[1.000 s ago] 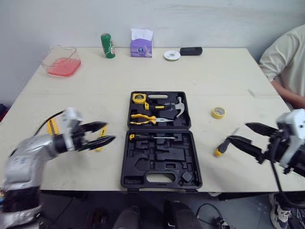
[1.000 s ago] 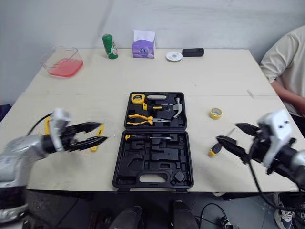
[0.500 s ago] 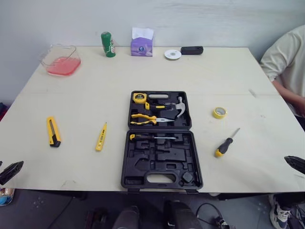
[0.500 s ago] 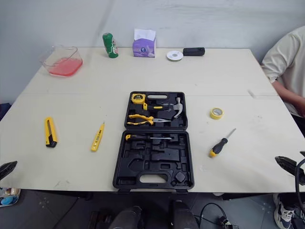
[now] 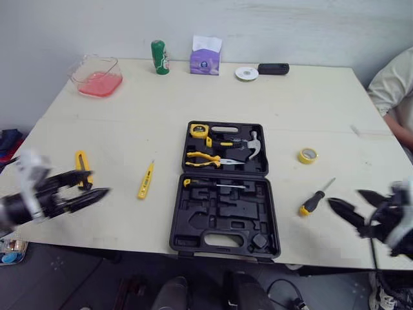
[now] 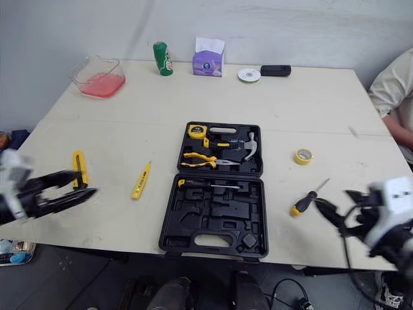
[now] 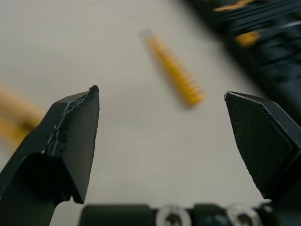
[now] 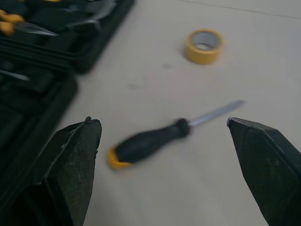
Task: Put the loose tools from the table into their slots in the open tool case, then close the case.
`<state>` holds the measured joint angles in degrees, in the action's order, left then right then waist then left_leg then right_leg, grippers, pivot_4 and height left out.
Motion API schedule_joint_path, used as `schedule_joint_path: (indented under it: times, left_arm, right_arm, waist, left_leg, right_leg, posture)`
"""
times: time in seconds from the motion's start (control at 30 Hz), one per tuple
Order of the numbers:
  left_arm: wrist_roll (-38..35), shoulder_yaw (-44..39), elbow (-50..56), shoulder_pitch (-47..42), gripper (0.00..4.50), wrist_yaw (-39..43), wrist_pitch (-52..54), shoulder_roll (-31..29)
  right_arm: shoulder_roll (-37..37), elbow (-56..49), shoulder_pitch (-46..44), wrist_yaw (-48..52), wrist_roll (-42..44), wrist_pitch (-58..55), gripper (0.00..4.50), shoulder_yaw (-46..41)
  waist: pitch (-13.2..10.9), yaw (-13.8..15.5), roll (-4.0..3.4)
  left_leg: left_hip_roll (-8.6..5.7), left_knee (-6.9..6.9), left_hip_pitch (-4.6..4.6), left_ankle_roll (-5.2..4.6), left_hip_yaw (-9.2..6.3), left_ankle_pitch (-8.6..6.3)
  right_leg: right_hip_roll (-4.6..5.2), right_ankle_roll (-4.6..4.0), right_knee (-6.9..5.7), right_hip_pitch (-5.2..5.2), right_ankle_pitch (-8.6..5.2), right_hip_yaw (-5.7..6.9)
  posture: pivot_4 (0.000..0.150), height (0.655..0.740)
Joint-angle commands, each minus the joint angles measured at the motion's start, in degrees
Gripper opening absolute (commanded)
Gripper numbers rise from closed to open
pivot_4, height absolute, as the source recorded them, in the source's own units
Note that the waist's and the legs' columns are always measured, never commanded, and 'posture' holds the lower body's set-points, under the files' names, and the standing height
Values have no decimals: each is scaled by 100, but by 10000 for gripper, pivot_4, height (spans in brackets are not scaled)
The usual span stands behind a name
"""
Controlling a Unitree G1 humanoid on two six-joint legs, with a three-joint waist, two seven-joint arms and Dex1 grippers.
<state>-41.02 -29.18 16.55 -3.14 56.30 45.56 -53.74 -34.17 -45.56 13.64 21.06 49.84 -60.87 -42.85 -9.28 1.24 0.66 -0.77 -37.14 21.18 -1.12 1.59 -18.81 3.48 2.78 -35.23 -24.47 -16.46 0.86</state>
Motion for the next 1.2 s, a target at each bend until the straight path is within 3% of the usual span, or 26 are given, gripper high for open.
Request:
schedule_joint_path:
  times: [0.03,0.17,0.33,0.67,0.9,1.0,1.17,1.2]
  left_arm:
    - [-694,830,766,-816,44641,221,366,-70]
    - [-938,1779,808,-2133,44641,475,408,185]
    - [-845,2599,593,-3160,44641,1017,189,562]
    - [-71,3497,-457,-4176,44641,1507,-666,1475]
    - [304,3680,-933,-4407,44641,1673,-976,1760]
    - [382,3710,-983,-4441,45000,1706,-1014,1841]
    - [462,3728,-1034,-4477,45000,1759,-1052,1940]
    - [487,3736,-1064,-4502,45000,1764,-1068,1973]
  right_arm:
    - [755,-748,-293,-1694,471,-668,45000,374]
    - [1680,-1001,-642,-3122,292,-998,45000,937]
    - [2328,-821,-913,-4017,-230,-963,45000,1466]
    - [2754,259,-1325,-4187,-1319,-287,45000,2171]
    - [2850,571,-1158,-4067,-1998,137,45000,2761]
    - [3016,521,-1093,-4234,-2197,225,36250,2579]
    - [3301,288,-1048,-4403,-2306,232,12470,2145]
    - [3362,227,-1048,-4426,-2280,204,10921,2031]
  waist:
    - [-1,-20,-2]
    - [-3,-130,-3]
    - [-4,-228,-3]
    - [-3,-272,4]
    - [0,-289,10]
    - [2,-276,13]
    - [2,-270,13]
    - [2,-265,13]
  left_leg:
    - [0,-3,7,-2,2,7]
    - [0,5,4,20,11,46]
    - [0,2,-5,20,18,53]
    - [1,-19,1,17,21,69]
    - [4,-19,1,8,23,65]
    - [4,-22,-1,2,22,62]
    - [4,-21,1,3,21,63]
    - [4,-21,1,3,21,63]
  right_leg:
    - [0,4,-3,-8,2,0]
    - [-5,7,-16,-15,2,-6]
    - [-13,26,-41,-17,-6,-13]
    - [-32,42,-69,-15,-8,-19]
    - [-38,47,-73,-16,-6,-27]
    - [-37,48,-74,-14,-5,-27]
    - [-35,49,-73,-15,-5,-27]
    - [-35,49,-74,-15,-5,-27]
  posture:
    - [1500,7400]
    - [1500,7400]
    - [1500,7400]
    - [1500,7400]
    - [1500,7400]
    - [1500,7400]
    - [1500,7400]
    - [1500,7400]
